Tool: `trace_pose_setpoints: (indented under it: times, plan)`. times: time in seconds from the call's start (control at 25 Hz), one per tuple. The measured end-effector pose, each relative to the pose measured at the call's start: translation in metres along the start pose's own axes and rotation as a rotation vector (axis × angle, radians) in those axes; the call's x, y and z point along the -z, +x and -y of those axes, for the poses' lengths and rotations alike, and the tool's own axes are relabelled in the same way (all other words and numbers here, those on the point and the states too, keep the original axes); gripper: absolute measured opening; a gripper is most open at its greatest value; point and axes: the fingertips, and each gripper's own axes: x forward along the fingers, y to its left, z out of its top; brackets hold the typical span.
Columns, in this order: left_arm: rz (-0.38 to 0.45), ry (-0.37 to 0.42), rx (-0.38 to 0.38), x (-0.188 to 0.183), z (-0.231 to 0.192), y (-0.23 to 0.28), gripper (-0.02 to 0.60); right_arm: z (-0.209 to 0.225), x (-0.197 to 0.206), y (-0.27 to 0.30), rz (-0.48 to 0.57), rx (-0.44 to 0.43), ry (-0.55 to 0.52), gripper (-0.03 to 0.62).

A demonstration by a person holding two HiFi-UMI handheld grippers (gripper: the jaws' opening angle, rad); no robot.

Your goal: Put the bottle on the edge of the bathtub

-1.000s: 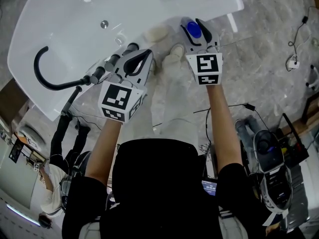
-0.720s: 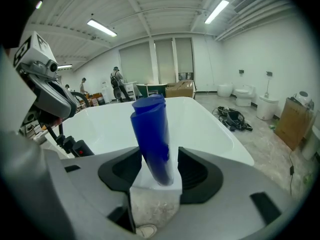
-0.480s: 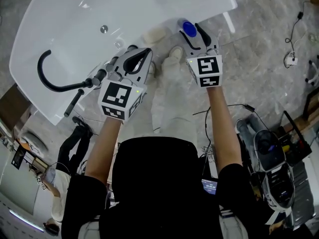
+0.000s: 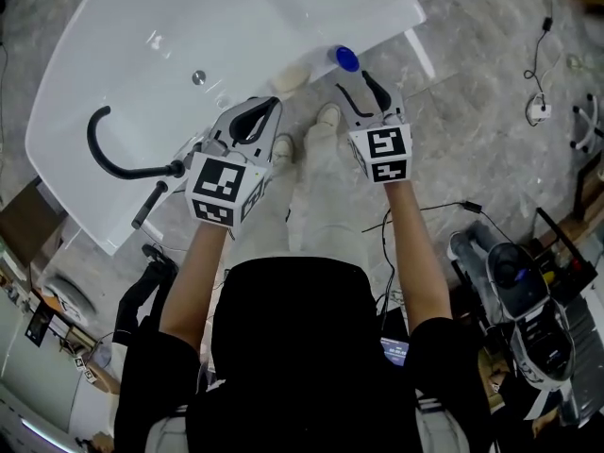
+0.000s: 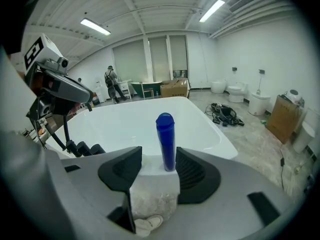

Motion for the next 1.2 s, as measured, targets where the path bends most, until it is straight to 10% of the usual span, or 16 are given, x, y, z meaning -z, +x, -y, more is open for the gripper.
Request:
trace_pose_setpoints:
  times: [0.44, 1.2]
  plan:
    - [0.059, 0.064, 0.057, -0.026, 0.037, -0.057, 0.014, -0.017, -0.028, -0.088, 0.019, 0.16, 0.064, 0.06]
    - [0.196, 0.181, 0.086, -0.058, 0.081, -0.172, 0.014, -0.103, -0.104, -0.229, 0.193, 0.262, 0.13, 0.025]
